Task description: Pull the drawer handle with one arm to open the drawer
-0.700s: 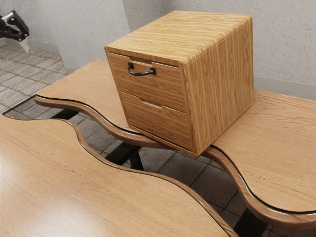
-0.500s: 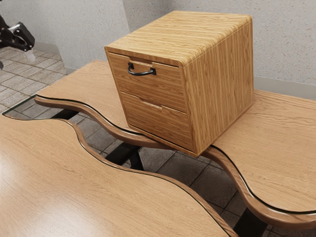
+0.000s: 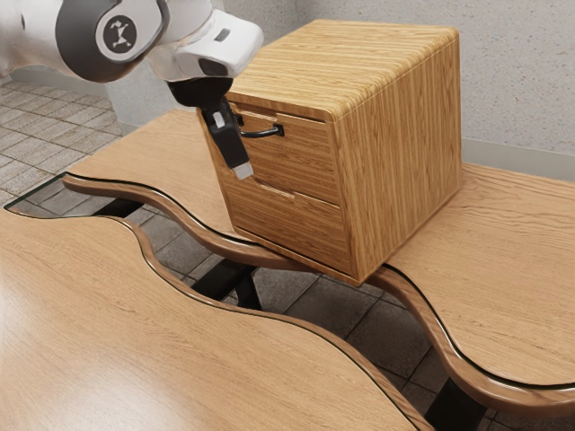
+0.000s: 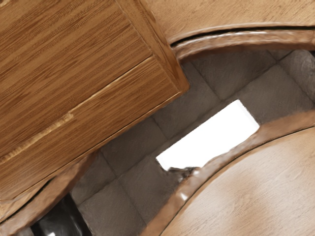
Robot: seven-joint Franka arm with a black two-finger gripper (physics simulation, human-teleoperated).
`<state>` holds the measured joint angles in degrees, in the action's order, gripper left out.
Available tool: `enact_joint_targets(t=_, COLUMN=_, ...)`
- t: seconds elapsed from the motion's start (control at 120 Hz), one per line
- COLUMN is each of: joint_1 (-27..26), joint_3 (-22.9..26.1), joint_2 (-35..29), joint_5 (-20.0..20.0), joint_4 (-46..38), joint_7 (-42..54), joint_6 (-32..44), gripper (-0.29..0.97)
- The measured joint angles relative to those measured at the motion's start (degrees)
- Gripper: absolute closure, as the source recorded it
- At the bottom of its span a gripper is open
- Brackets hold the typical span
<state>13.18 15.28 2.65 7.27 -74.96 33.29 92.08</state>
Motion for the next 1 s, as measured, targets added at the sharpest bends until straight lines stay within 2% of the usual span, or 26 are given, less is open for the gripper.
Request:
enact_joint_targets(t=0.067, joint_1=0.97, joint_3=0.19, joint_2=3.94, joint_5=0.23, joint_4=2.25, joint_7=5.95, joint_6=4.29, gripper=0.03)
enact_joint_targets(t=0.158, joint_1=11.92, joint_3=-0.06, joint_2=6.96, joint_5=0.39, joint_4=4.82, joint_7=13.53, joint_6=9.09, gripper=0.03)
enact_joint_targets(t=0.217, joint_1=14.87, joint_3=0.01, joint_2=8.54, joint_5=0.40, joint_4=5.10, joint_7=18.21, joint_6=12.39, gripper=0.02)
enact_joint_targets(t=0.35, joint_1=12.00, joint_3=0.19, joint_2=9.60, joint_5=0.42, joint_4=4.79, joint_7=27.88, joint_6=17.66, gripper=0.02)
enact_joint_targets(t=0.492, joint_1=11.92, joint_3=0.10, joint_2=10.92, joint_5=0.55, joint_4=4.20, joint_7=36.52, joint_6=20.26, gripper=0.02)
enact_joint_targets(t=0.625, joint_1=12.14, joint_3=0.10, joint_2=4.32, joint_5=0.63, joint_4=-2.58, joint_7=43.49, joint_6=20.16, gripper=0.02)
enact_joint_targets(t=0.8, joint_1=11.39, joint_3=3.59, joint_2=4.74, joint_5=0.73, joint_4=-5.57, joint_7=50.70, joint_6=21.50, gripper=0.02)
enact_joint_targets(t=1.0, joint_1=12.16, joint_3=3.96, joint_2=2.66, joint_5=0.57, joint_4=-9.26, joint_7=56.63, joint_6=26.64, gripper=0.02)
